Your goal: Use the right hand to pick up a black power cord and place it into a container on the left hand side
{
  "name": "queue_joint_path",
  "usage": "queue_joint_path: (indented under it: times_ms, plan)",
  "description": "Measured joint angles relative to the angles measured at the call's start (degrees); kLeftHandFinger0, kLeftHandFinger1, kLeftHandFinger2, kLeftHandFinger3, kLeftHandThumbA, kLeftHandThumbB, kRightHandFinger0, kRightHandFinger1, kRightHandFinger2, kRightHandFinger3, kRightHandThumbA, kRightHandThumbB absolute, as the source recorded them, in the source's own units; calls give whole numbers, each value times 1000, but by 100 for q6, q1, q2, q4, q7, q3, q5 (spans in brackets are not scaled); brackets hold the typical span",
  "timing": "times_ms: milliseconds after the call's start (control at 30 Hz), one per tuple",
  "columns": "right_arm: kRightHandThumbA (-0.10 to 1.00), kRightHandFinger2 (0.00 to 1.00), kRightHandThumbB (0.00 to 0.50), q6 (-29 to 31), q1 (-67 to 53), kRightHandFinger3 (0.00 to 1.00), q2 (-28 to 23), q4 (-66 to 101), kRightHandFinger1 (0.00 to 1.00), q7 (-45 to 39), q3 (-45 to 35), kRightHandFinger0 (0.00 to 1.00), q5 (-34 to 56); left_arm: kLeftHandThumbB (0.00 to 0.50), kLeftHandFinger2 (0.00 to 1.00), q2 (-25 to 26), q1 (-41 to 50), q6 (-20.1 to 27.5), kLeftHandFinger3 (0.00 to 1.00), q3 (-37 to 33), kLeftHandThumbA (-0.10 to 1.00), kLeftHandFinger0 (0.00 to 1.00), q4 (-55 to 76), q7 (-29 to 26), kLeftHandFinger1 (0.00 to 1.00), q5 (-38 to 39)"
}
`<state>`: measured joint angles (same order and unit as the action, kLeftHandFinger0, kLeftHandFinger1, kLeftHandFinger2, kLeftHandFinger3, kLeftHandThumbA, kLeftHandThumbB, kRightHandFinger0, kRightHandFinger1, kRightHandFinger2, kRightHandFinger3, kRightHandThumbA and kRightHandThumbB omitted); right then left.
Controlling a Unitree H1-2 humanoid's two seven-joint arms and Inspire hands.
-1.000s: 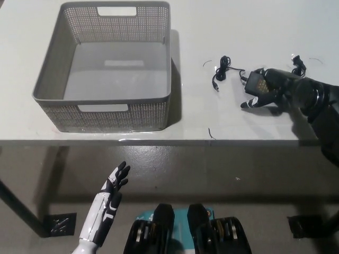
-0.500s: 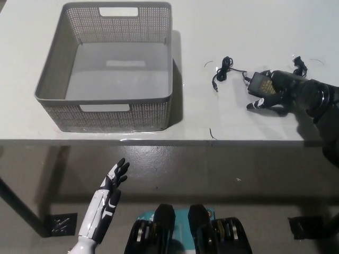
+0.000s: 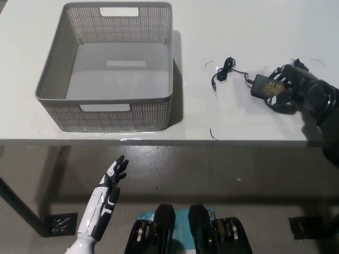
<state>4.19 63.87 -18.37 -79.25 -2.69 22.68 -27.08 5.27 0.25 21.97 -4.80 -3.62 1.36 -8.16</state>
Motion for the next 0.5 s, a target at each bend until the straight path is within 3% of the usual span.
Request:
queue_joint_path:
  times_ms: [100, 133, 167, 333, 400, 500]
  plan:
    - [-100, 977, 98, 63, -52, 926, 1, -18, 693, 233, -99, 251, 42, 209, 1000, 3, -13, 0, 1000, 2, 1000, 1000, 0, 0, 1000, 0]
    - [-100, 896, 101, 98, -63, 869, 4, -32, 612, 327, -135, 184, 66, 209, 1000, 4, -24, 0, 1000, 2, 1000, 1000, 0, 0, 1000, 0]
    - [-100, 891, 108, 121, -65, 867, 5, -44, 600, 364, -153, 167, 77, 205, 1000, 4, -31, 0, 1000, 2, 1000, 1000, 0, 0, 1000, 0]
    - [-100, 902, 103, 207, -126, 925, 49, -66, 597, 583, -226, 150, 134, 192, 1000, 9, -67, 0, 1000, 3, 1000, 1000, 0, 0, 1000, 0]
    - [-100, 916, 102, 240, -141, 945, 65, -67, 623, 640, -251, 200, 146, 196, 1000, 14, -71, 0, 1000, 3, 1000, 1000, 0, 1, 1000, 0]
    - [-100, 778, 111, 279, -147, 800, 77, -71, 511, 689, -298, 127, 167, 192, 1000, 15, -75, 0, 1000, 3, 1000, 1000, 0, 1, 1000, 0]
